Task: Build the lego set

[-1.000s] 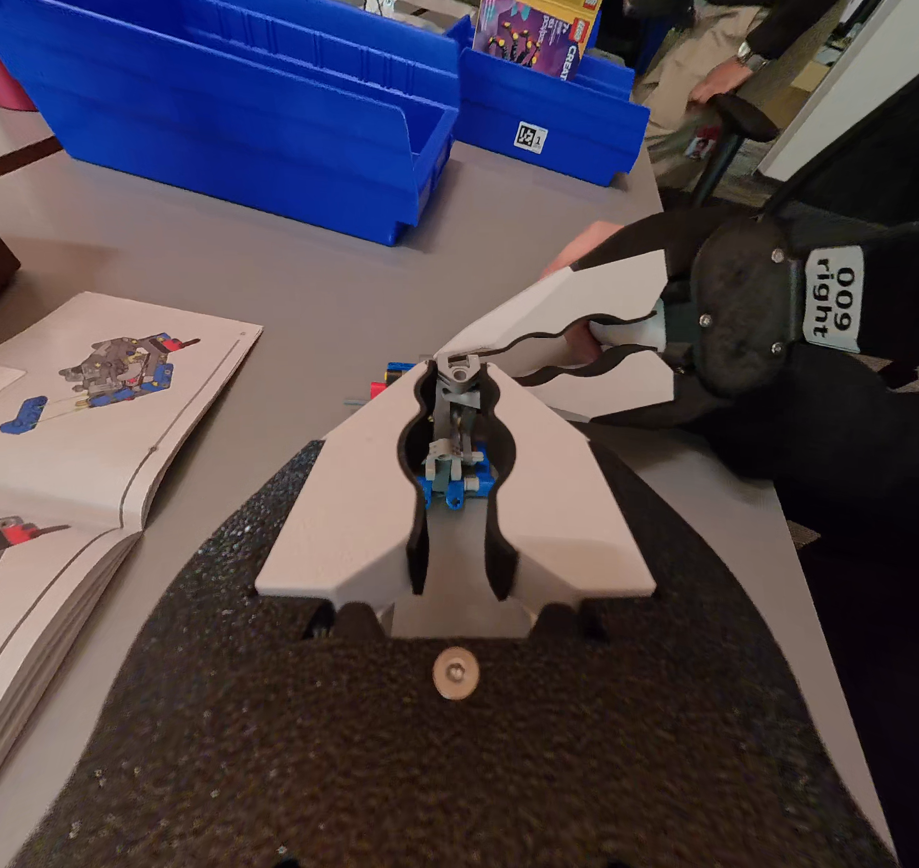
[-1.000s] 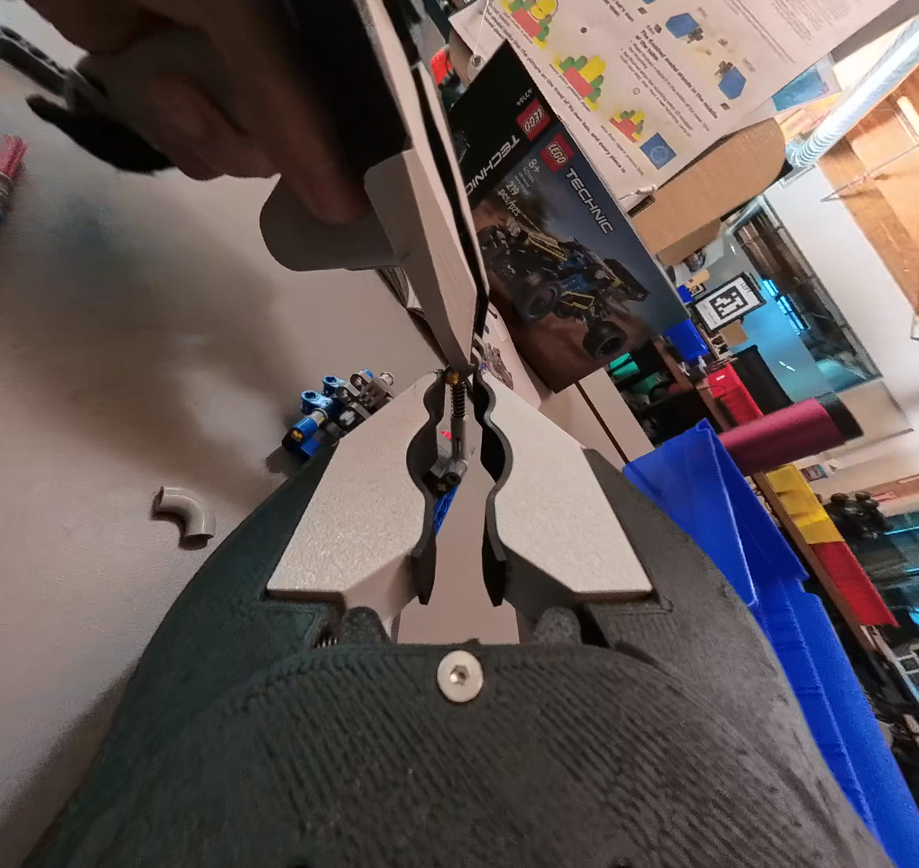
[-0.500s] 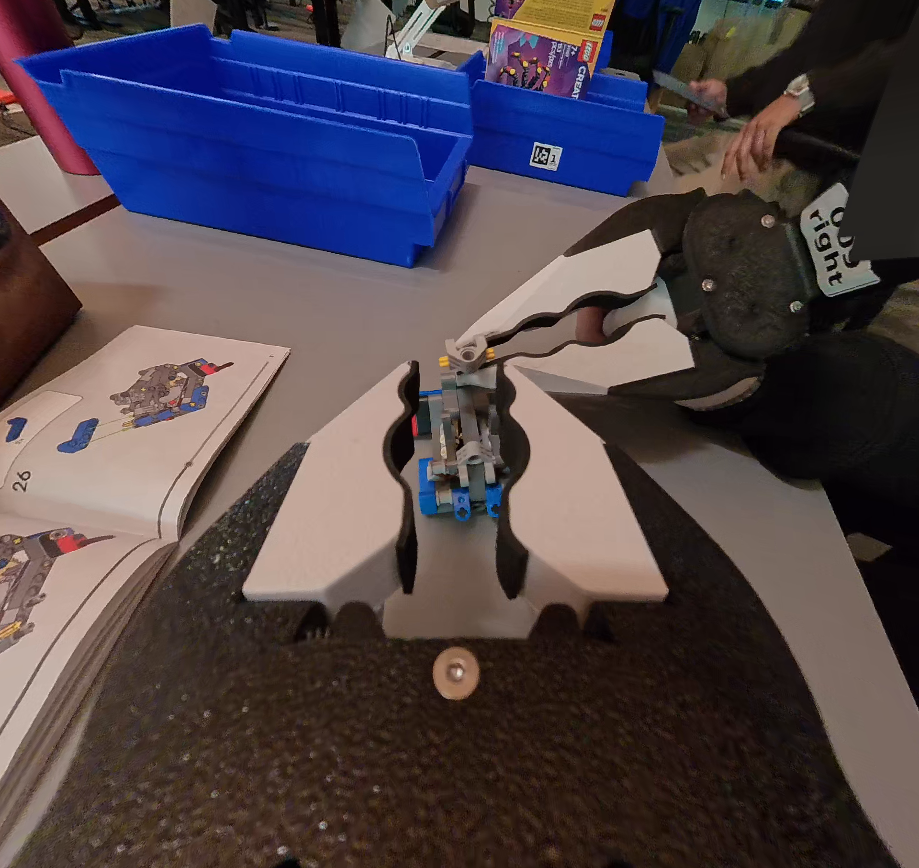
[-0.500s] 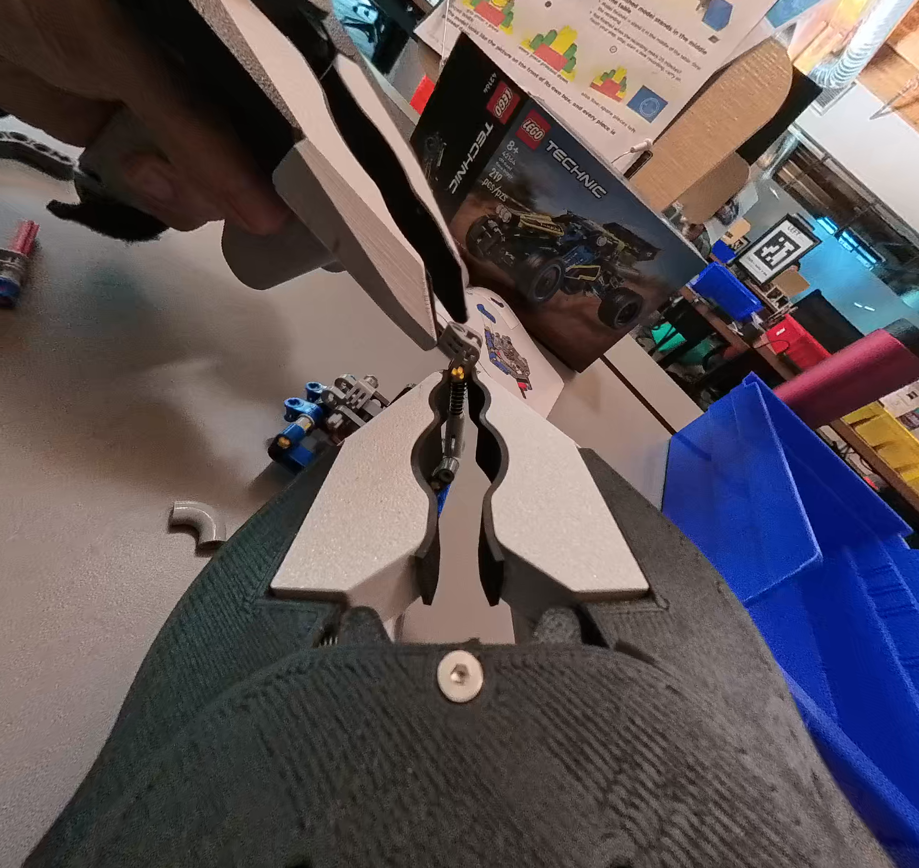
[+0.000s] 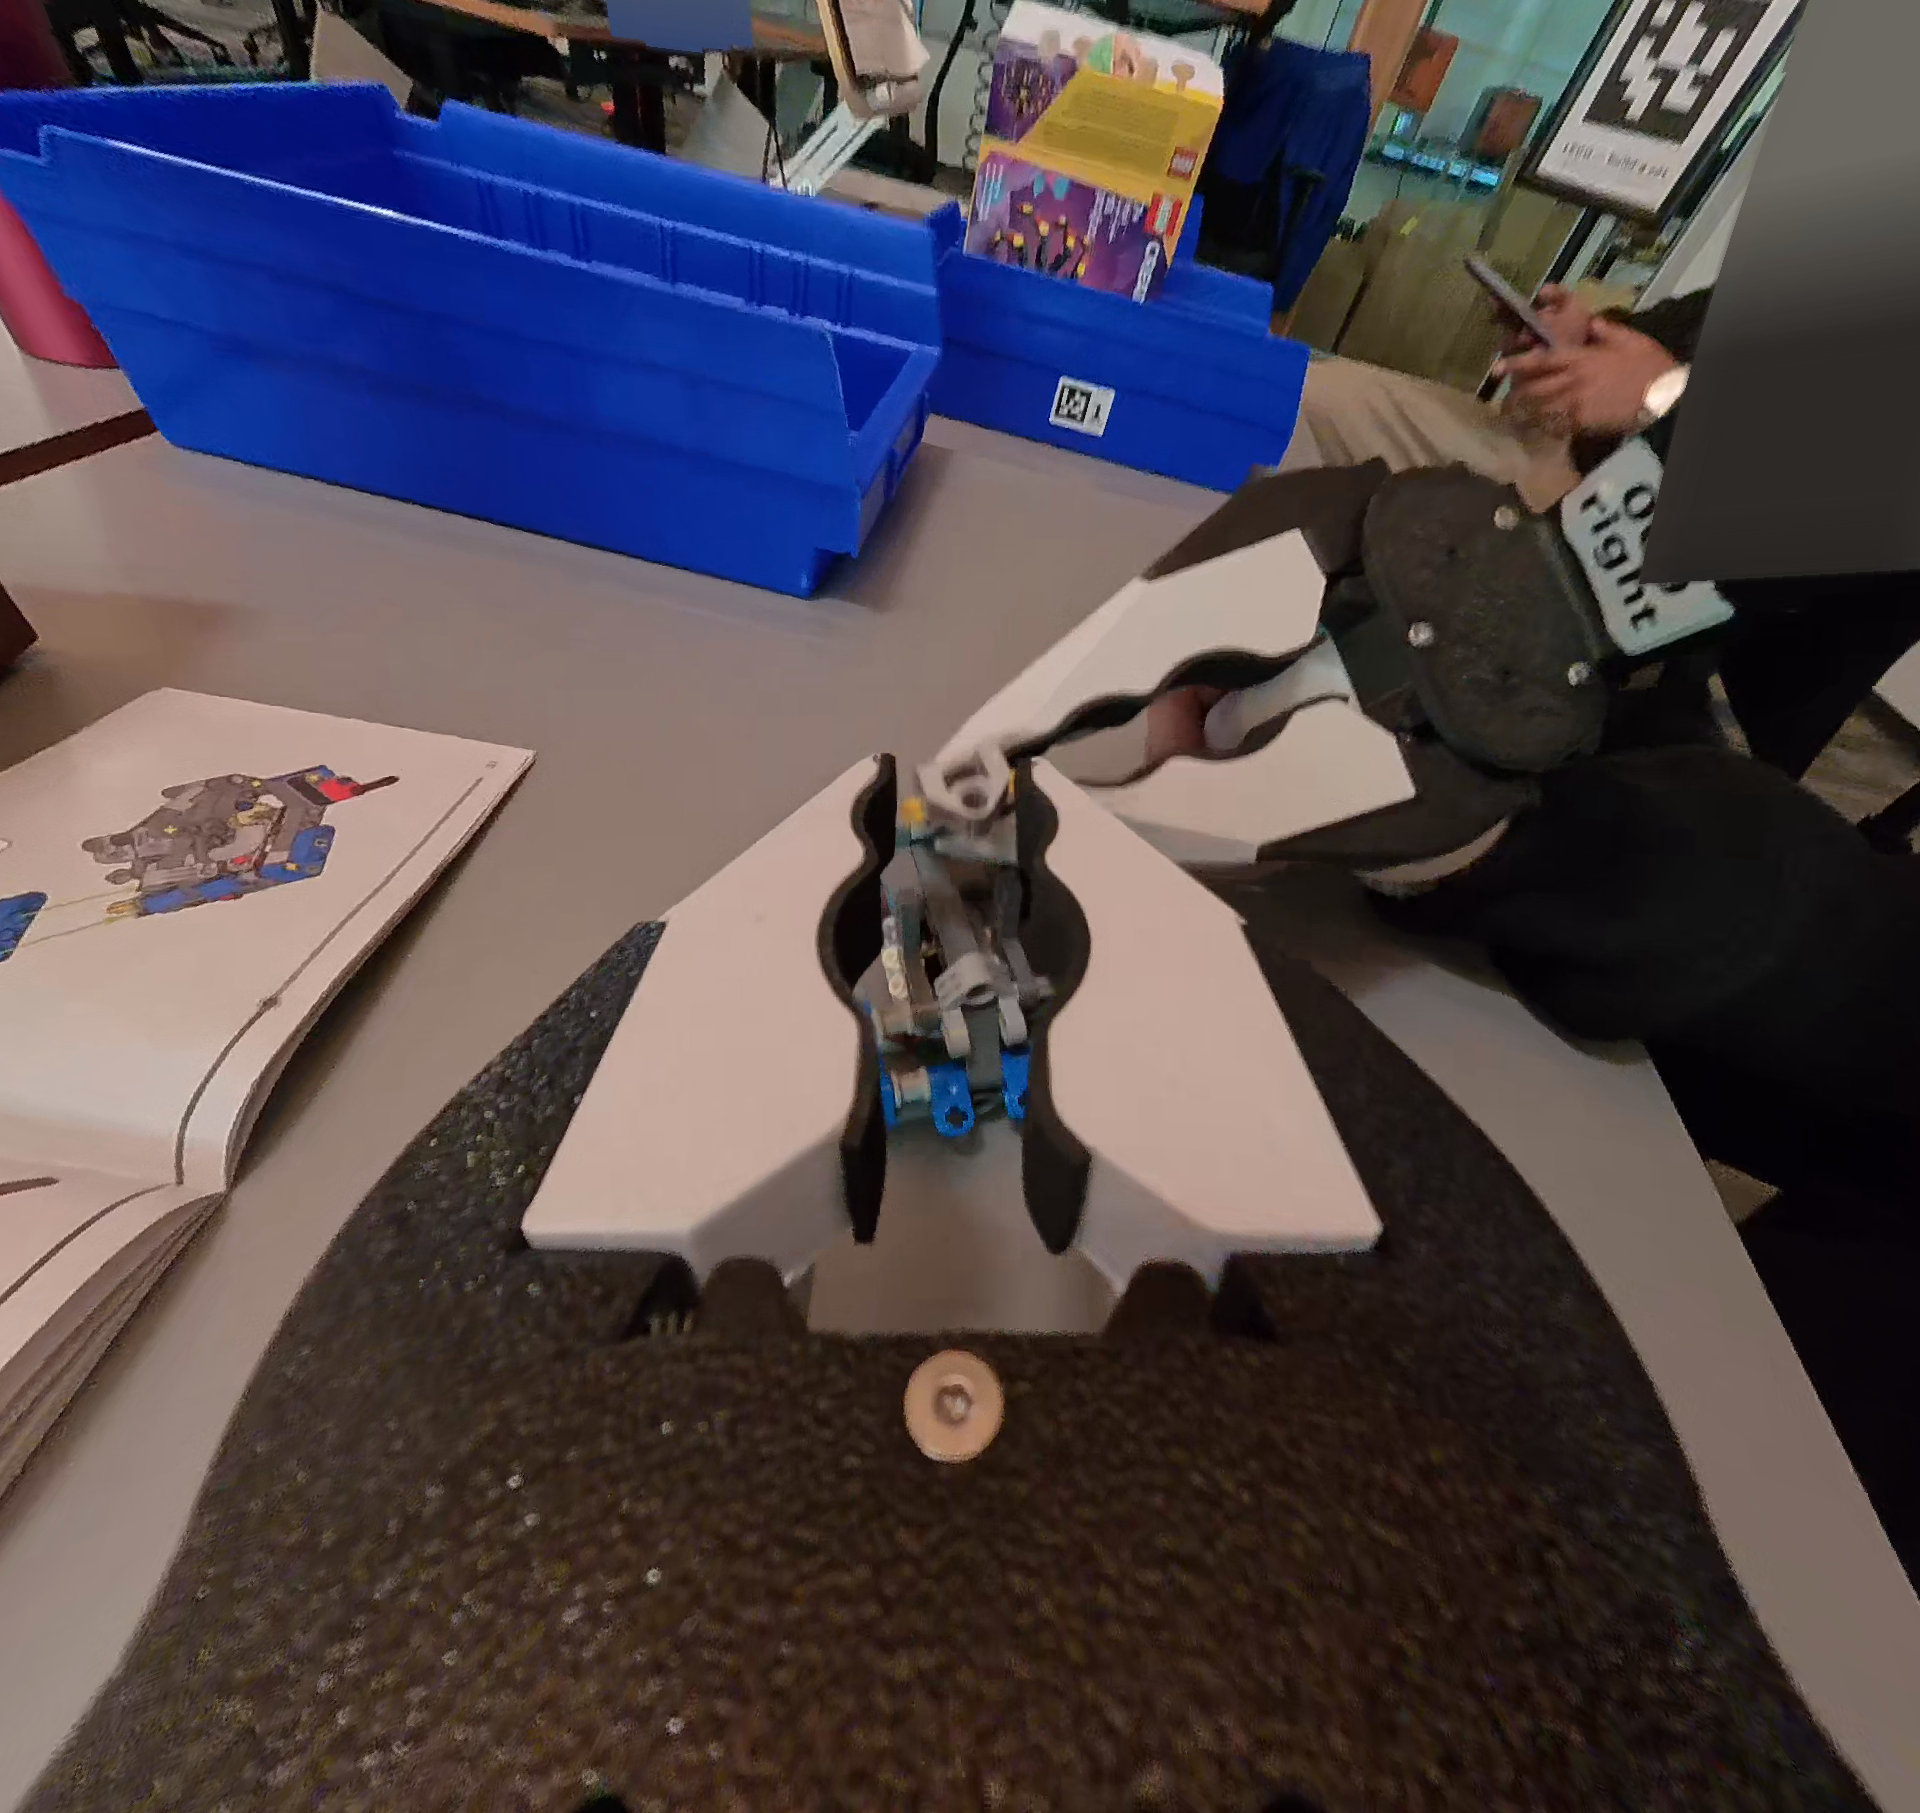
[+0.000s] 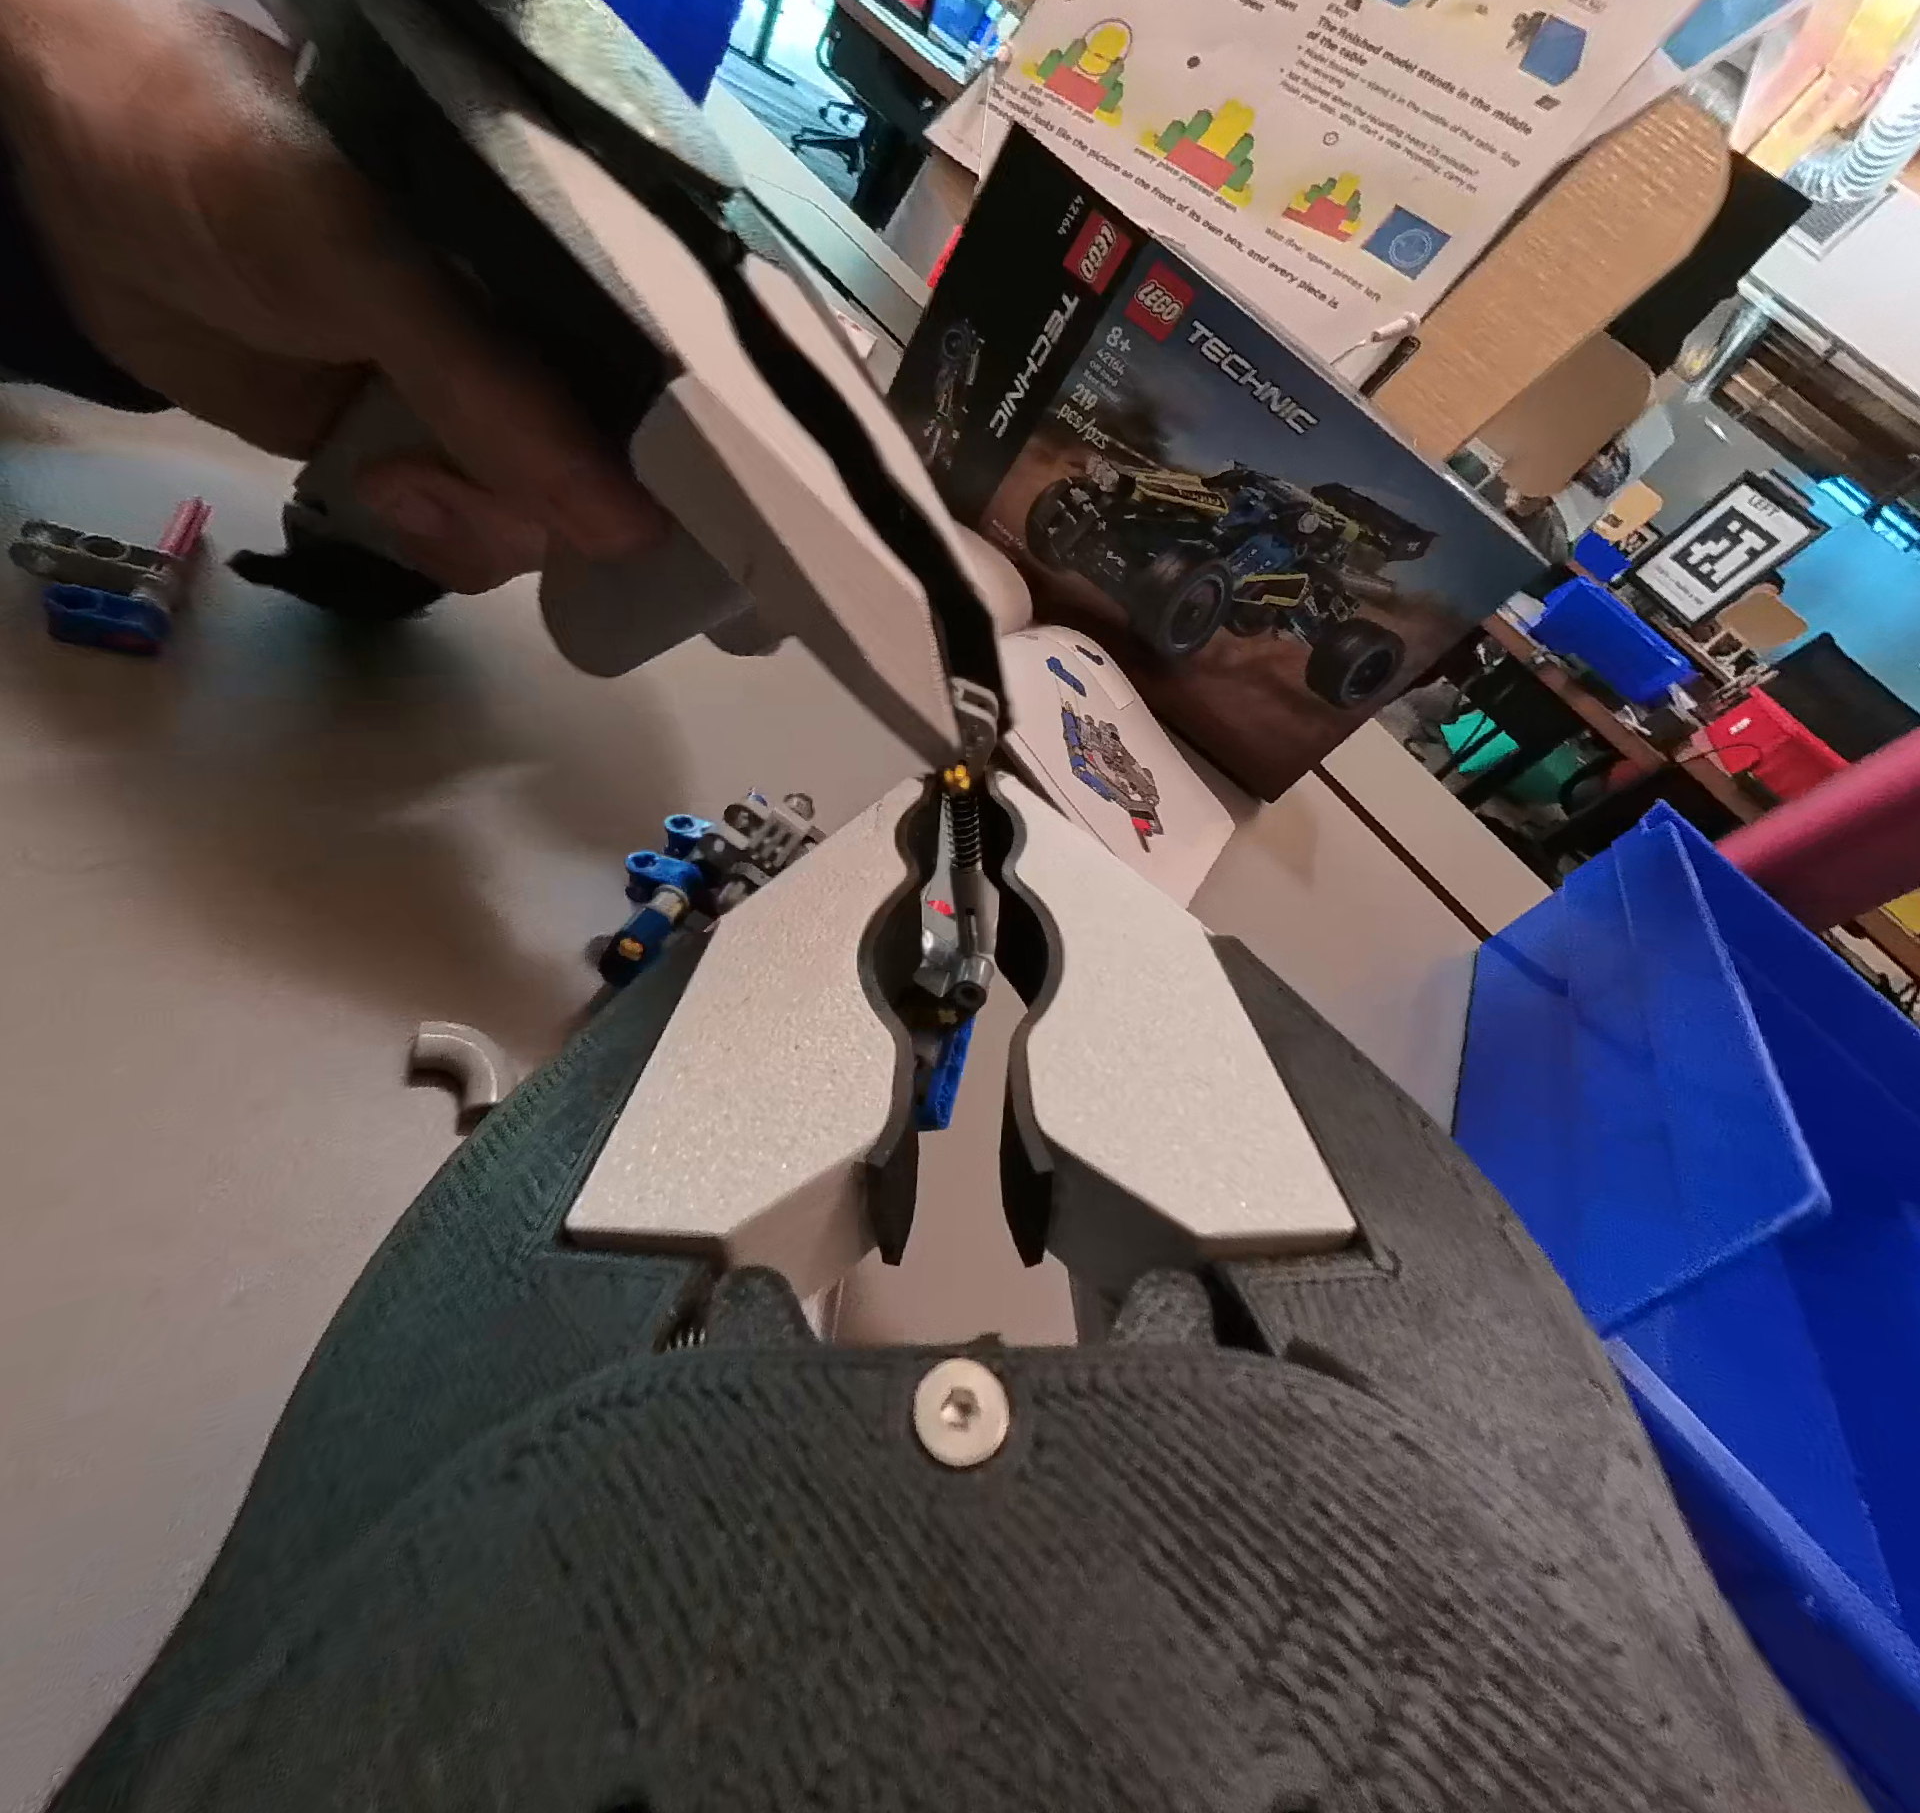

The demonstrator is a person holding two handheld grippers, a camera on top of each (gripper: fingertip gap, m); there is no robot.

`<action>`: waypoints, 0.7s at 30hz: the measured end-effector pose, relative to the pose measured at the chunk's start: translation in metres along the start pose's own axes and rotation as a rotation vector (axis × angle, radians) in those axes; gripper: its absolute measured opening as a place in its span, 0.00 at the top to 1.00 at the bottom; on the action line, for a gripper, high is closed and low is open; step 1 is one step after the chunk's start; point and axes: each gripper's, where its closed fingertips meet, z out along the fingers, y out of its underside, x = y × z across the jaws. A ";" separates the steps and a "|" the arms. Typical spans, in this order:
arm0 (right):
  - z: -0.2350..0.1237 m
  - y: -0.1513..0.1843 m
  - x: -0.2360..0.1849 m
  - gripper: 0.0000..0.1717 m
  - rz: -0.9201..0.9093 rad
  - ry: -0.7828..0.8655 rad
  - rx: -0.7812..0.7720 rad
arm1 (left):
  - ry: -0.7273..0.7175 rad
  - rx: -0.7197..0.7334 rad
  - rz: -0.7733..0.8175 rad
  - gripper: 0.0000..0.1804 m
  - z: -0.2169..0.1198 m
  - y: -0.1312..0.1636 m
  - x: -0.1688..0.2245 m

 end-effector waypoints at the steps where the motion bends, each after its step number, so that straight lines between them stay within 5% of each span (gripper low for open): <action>1: 0.001 0.000 -0.003 0.97 -0.016 -0.011 -0.003 | 0.006 0.006 -0.009 0.91 0.000 -0.001 0.001; 8: 0.001 0.005 0.008 0.98 0.012 0.059 -0.040 | -0.073 -0.054 0.099 0.85 -0.005 0.001 -0.005; 21: 0.000 0.002 0.007 0.98 0.006 0.048 -0.011 | -0.043 -0.027 -0.025 0.92 0.001 0.005 -0.004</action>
